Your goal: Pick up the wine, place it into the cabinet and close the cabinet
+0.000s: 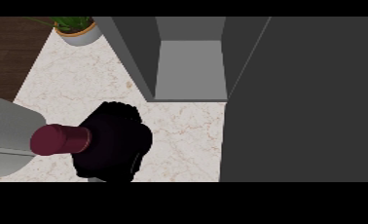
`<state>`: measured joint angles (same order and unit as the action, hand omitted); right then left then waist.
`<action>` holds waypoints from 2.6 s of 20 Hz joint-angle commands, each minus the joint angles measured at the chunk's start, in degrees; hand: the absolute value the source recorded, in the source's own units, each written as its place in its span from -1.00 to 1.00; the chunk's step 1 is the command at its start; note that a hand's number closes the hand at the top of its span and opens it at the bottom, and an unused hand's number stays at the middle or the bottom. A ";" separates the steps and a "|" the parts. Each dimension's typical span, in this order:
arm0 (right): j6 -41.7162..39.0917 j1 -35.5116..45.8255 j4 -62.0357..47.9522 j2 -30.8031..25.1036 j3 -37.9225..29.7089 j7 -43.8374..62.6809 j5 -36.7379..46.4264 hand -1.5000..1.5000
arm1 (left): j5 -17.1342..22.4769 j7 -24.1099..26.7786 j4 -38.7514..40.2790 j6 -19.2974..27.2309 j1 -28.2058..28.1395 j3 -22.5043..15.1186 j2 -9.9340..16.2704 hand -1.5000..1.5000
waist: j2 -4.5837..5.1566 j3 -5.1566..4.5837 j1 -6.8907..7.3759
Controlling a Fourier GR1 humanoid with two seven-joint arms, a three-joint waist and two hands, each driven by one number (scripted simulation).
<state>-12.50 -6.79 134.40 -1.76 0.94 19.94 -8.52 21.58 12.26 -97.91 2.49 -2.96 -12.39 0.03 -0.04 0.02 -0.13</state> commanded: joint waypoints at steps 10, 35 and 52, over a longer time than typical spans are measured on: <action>0.09 2.56 -1.09 -0.81 -1.85 0.37 -0.59 -1.00 | -4.18 1.06 13.27 12.76 18.69 -3.30 -0.03 1.00 | 0.05 -0.02 -0.09; -0.83 1.80 -3.06 -0.06 -2.17 -2.16 -0.60 -1.00 | 12.65 17.50 43.04 26.34 31.75 -16.81 -0.03 1.00 | 0.10 -0.03 -0.55; -1.69 3.46 -4.84 -1.58 -3.49 -1.62 -2.89 -1.00 | 25.80 27.00 64.45 11.87 43.20 -11.97 -0.03 1.00 | 0.31 -0.06 -1.20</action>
<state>-13.61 -4.04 131.11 -3.02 -2.11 19.08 -11.23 44.09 38.61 -38.01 15.76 35.31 -23.29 0.00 0.26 -0.03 -1.14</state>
